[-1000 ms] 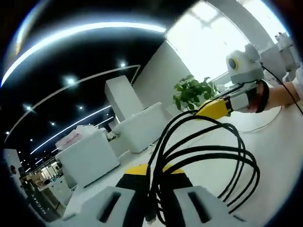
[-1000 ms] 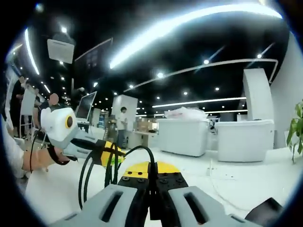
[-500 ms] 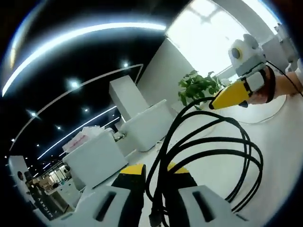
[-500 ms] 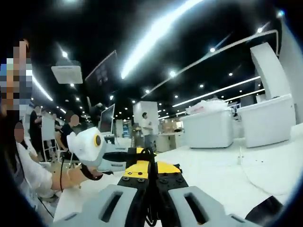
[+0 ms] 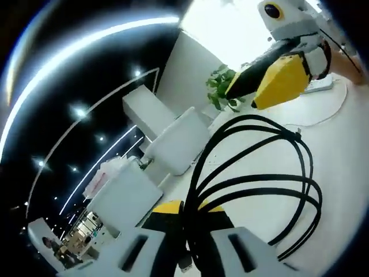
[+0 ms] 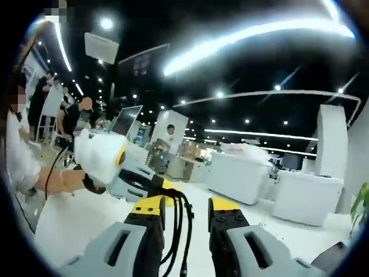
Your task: Coil the Type-C to USB data cable on the desktop and secure it with Velcro straps.
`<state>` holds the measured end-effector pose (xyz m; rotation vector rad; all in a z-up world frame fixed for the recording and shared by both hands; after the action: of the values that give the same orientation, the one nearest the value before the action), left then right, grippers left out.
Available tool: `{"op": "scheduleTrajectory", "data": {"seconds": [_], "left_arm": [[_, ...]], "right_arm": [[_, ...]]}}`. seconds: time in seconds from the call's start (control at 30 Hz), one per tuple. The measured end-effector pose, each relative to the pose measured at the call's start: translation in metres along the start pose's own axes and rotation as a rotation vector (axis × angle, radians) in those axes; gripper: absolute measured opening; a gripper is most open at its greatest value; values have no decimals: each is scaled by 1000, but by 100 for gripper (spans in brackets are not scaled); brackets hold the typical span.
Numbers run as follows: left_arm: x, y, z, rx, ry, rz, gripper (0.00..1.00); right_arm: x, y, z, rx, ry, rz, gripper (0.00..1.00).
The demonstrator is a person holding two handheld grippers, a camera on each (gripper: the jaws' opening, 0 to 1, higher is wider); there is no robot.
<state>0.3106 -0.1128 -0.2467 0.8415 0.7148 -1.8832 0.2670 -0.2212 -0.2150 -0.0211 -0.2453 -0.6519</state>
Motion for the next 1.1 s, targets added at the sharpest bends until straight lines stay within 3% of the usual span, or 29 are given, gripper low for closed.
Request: {"op": "scheduleTrajectory", "data": {"seconds": [0.17, 0.27, 0.43, 0.57, 0.7, 1.1], "left_arm": [[0, 7, 9, -51, -4, -79, 7], [0, 10, 9, -90, -26, -114, 7], [0, 9, 9, -121, -49, -134, 7], [3, 6, 16, -97, -138, -187, 5], [2, 8, 13, -111, -136, -205, 5], [0, 18, -5, -129, -280, -317, 5]], "right_arm": [[-12, 20, -2, -87, -203, -40, 38], [-14, 27, -8, -123, -225, -57, 40], [-1, 36, -25, -181, -317, -119, 34], [13, 38, -30, -179, -506, -189, 26], [16, 41, -36, -171, -479, -179, 24], [21, 70, -52, -227, -715, -167, 8]]}}
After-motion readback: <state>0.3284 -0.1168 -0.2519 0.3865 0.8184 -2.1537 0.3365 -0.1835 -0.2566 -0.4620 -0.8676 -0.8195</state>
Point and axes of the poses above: the point that each gripper's makers call its tool centre point, and the gripper's own axes: y roughly forward along the fingers, x roughly to its right, z roughly out of its top, the point moved 5 cm from there along -y, roughly backward along the fingers, and after that the axes turned 7 degrees about y, right-handed, at the moved point
